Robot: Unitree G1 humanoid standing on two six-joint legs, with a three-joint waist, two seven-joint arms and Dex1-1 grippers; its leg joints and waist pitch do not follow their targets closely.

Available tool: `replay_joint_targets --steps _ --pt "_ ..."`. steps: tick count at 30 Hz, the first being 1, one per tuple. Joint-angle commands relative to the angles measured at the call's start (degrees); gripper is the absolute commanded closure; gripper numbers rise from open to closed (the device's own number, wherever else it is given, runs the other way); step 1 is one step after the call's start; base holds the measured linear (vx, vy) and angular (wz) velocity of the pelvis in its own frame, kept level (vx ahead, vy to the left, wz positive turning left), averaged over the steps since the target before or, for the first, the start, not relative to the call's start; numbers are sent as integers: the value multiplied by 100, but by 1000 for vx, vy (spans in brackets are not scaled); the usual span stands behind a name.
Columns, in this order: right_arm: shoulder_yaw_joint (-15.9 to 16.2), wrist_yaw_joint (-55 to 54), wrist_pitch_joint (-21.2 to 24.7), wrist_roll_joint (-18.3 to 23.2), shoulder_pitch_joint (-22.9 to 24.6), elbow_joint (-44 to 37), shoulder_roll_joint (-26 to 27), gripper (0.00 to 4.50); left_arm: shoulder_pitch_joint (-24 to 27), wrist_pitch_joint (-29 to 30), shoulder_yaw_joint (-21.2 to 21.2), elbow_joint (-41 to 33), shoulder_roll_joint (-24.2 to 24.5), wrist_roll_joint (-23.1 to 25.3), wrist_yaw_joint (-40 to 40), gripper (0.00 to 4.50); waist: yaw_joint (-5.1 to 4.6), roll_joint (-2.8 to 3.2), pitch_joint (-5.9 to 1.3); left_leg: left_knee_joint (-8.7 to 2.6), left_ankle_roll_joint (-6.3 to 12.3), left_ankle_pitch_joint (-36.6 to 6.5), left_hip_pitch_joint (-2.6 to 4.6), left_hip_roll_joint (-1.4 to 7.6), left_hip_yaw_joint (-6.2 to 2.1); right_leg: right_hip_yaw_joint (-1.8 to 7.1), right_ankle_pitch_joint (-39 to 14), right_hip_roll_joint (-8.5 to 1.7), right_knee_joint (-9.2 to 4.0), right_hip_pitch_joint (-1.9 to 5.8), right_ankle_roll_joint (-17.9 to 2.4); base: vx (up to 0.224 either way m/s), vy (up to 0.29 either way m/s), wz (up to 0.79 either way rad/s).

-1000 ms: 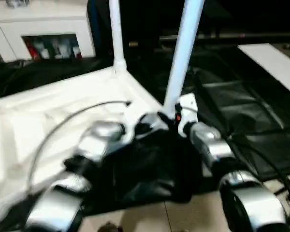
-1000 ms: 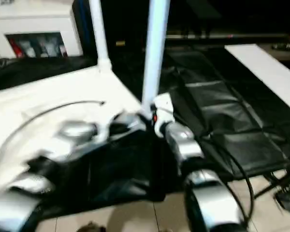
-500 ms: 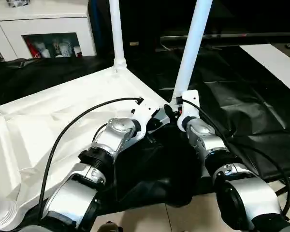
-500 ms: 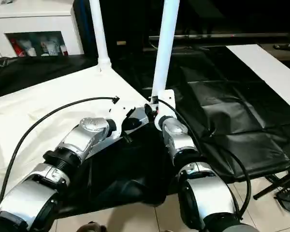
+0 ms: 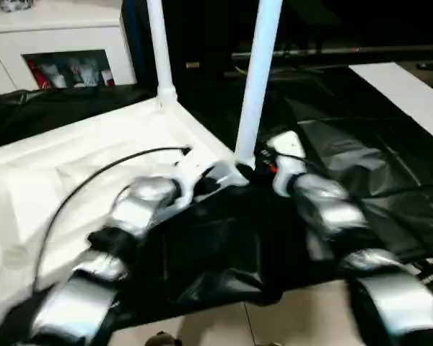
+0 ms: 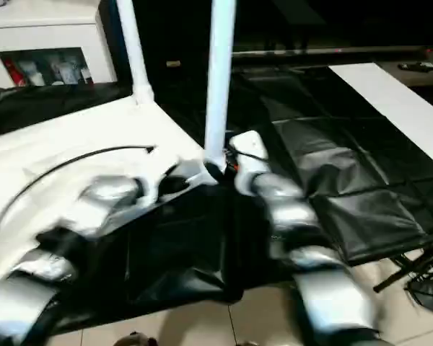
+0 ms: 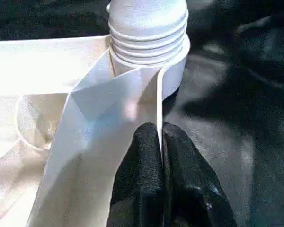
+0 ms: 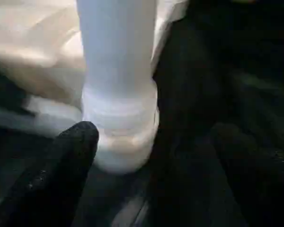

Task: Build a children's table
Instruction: Rotate leg to tighten

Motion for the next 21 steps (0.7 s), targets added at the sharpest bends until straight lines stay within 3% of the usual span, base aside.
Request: replay_joint_targets --steps 1,4,10,17,18,21 --pt "271 707 147 140 102 -395 -65 32 78 -165 -84 -520 31 -239 -549 450 40 -26 -457 -353 464 -1085 69 202 -27 277 -842 -361 -365 377 -1395 0 0 0" --pt "280 983 213 183 168 -548 -130 32 281 46 -164 -1006 168 -441 -1085 450 51 -2 -444 -375 365 -1238 99 227 -31 288 -1151 -368 -391 341 -1386 0 0 0" --pt "452 1253 268 53 175 -683 -167 32 444 241 -278 -1384 261 -545 -1421 450 179 -2 -426 -408 193 -1435 149 244 -29 310 -1450 -377 -419 288 -1276 0 0 0" --pt "493 1237 201 -20 121 -510 -118 32 511 350 -249 -1539 298 -506 -1453 450 188 -25 -443 -407 160 -1280 107 225 -41 308 -1368 -387 -398 324 -1195 0 0 0" --pt "450 1207 209 5 91 -488 -85 57 533 383 -240 -1585 321 -503 -1469 450 191 -10 -445 -399 178 -1239 110 222 -38 307 -1320 -382 -396 317 -1214 0 0 0" --pt "435 1187 198 23 73 -474 -65 70 556 414 -236 -1619 334 -492 -1470 450 184 -13 -451 -396 205 -1179 108 224 -37 305 -1210 -373 -382 322 -1232 0 0 0"
